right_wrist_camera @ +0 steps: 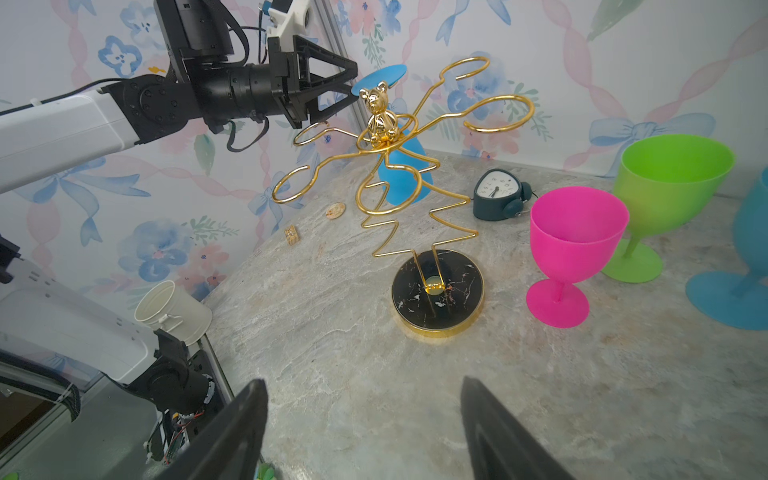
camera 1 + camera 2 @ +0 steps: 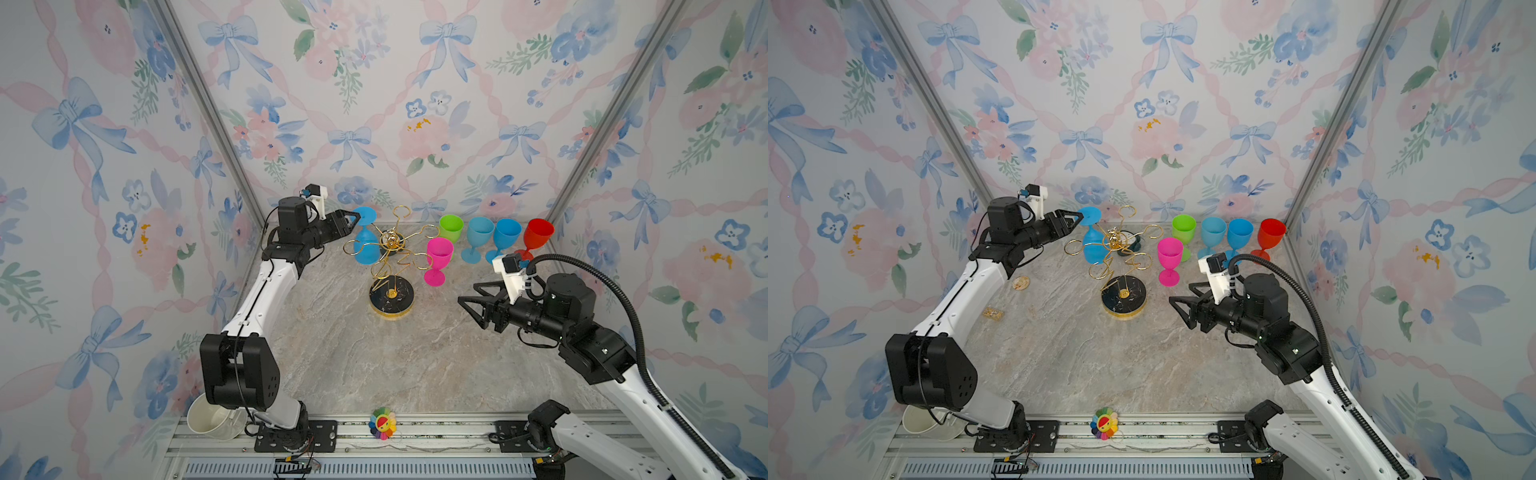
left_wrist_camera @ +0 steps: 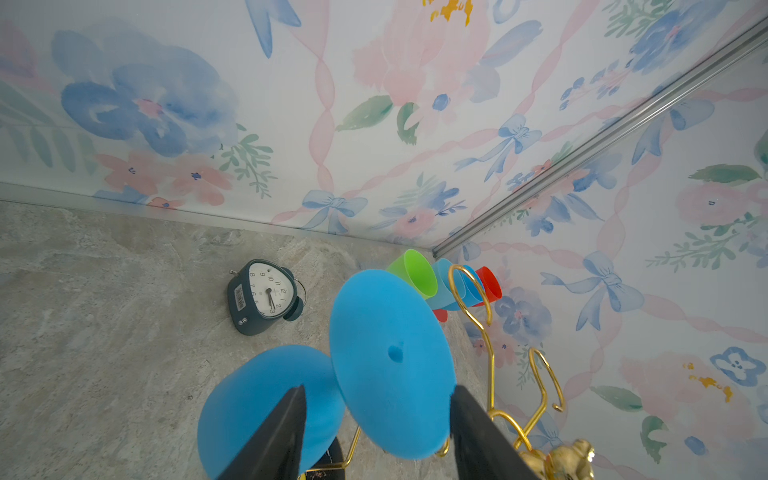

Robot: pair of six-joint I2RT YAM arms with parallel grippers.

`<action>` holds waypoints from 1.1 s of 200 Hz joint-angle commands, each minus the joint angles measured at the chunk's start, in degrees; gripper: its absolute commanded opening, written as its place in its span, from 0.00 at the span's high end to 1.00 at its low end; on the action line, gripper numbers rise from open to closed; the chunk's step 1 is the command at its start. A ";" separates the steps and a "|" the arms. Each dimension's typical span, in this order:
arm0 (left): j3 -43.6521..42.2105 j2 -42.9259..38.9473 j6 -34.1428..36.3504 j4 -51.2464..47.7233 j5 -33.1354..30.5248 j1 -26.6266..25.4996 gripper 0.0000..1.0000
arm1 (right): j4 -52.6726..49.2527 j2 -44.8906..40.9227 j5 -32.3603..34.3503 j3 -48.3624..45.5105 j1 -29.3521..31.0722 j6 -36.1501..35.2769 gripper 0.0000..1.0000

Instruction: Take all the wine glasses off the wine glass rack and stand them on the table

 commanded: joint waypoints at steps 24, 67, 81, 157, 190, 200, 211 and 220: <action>1.40 1.44 -1.82 0.35 1.11 -0.23 0.45 | -1.12 -1.99 1.35 -1.76 0.86 0.21 0.25; 1.93 1.96 -2.62 0.35 1.64 -0.56 0.48 | -1.57 -2.97 1.78 -2.30 0.99 0.29 0.25; 2.03 2.00 -2.83 0.34 1.72 -0.59 0.49 | -1.52 -3.15 1.83 -2.63 0.94 0.56 0.25; 1.71 2.16 -3.26 0.37 2.85 -0.67 0.67 | -1.08 -3.59 2.18 -3.47 1.06 1.33 0.25; 1.68 1.99 -3.61 0.34 3.02 -0.67 0.74 | -1.02 -3.59 2.32 -3.87 1.05 1.34 0.25; 1.73 1.89 -3.63 0.36 2.98 -0.67 0.75 | -1.03 -3.68 2.34 -3.94 1.09 1.35 0.25; 1.68 1.72 -3.59 0.34 3.08 -0.67 0.77 | -1.13 -3.77 2.47 -4.04 1.03 1.36 0.25; 1.66 1.48 -3.61 0.40 3.18 -0.67 0.77 | -1.22 -3.85 2.66 -4.11 1.03 1.34 0.25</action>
